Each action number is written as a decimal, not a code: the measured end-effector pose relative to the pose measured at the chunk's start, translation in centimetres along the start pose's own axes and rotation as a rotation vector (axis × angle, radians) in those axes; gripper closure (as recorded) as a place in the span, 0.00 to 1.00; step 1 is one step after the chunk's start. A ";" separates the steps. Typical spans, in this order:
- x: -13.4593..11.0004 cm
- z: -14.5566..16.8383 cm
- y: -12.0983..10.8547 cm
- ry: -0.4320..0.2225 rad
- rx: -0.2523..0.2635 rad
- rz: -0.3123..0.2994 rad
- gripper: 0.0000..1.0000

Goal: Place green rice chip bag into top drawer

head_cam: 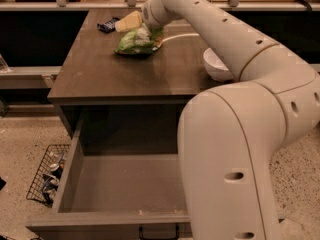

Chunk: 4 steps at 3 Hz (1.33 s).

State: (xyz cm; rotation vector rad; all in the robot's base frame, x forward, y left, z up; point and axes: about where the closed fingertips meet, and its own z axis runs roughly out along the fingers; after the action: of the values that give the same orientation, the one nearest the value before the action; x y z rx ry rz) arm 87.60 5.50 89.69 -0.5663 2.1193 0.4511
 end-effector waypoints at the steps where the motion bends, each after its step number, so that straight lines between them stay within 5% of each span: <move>1: 0.0 0.0 0.0 0.000 0.000 0.000 0.00; 4: 4.3 2.8 -1.4 0.142 0.070 0.003 0.00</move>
Offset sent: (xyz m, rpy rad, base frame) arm 0.0018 -0.0115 -0.0272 -0.0737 0.0619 -0.0475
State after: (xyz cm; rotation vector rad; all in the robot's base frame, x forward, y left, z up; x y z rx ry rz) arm 87.98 4.74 84.41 -0.5688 2.2618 0.3453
